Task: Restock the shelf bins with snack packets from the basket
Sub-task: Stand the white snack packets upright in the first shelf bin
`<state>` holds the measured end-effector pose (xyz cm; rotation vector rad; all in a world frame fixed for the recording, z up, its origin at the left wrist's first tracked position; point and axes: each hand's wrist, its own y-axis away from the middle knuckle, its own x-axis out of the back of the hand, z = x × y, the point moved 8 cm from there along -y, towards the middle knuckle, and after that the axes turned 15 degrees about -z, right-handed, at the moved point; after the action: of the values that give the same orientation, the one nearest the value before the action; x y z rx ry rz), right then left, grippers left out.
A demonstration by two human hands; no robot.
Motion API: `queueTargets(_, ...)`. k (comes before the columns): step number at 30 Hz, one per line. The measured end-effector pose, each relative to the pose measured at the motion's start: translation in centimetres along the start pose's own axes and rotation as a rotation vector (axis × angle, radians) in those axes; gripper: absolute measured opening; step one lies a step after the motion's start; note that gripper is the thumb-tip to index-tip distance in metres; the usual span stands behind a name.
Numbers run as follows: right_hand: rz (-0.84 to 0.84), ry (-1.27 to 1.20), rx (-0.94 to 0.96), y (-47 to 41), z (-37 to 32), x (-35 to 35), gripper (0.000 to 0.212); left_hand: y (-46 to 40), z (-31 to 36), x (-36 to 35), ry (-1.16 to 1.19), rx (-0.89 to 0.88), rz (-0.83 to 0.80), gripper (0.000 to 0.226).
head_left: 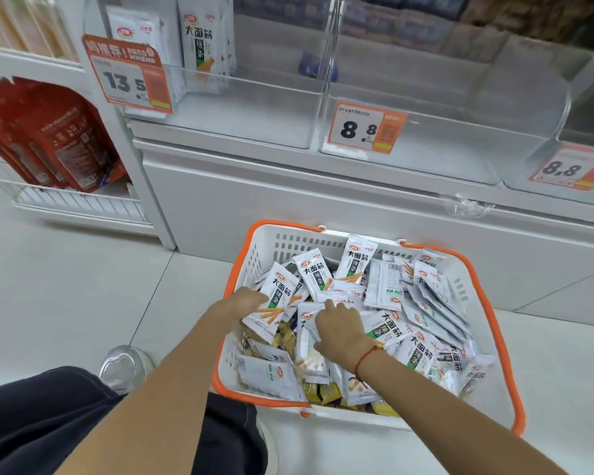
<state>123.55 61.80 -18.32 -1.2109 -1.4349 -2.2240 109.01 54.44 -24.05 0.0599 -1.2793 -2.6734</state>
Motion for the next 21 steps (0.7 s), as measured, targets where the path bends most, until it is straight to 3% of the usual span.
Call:
queueTargets(3, 0.054, -0.105, -0.006, 0.2, -0.1, 1.2, 0.020, 1.0, 0.3, -0.2, 0.116, -0.066, -0.056, 0.049)
queueTargets(6, 0.091, -0.387, 0.040, 0.1, 1.9, 2.4, 0.005, 1.9, 1.8, -0.6, 0.212, -0.172, -0.071, 0.027)
queueTargets(8, 0.073, -0.745, 0.146, -0.4, 3.7, 2.6, 0.012, 2.2, 2.3, 0.1, 0.201, -0.187, 0.021, 0.022)
queueTargets(11, 0.011, -1.518, 0.308, -0.1, 5.4, 3.1, 0.011, 3.1, 2.9, 0.5, 0.155, -0.116, 0.132, 0.035)
queueTargets(12, 0.024, -1.641, 0.320, 0.1, 5.8, 3.3, 0.009, 3.1, 3.1, 0.5, 0.157, -0.122, 0.143, 0.034)
queueTargets(16, 0.024, -1.693, 0.372, 0.3, 5.3, 4.4, 0.010, 2.7, 4.5, -1.5, 0.217, -0.126, 0.031, 0.027)
queueTargets(18, 0.035, -1.685, 0.355, 0.2, 4.6, 4.7, 0.012, 3.0, 5.3, -2.8, 0.281, -0.157, -0.051, 0.037)
queueTargets(21, 0.099, -1.726, 0.276, -0.4, 4.1, 5.3, 0.015, 2.1, 5.5, -3.6, 0.237, -0.183, -0.152, 0.071)
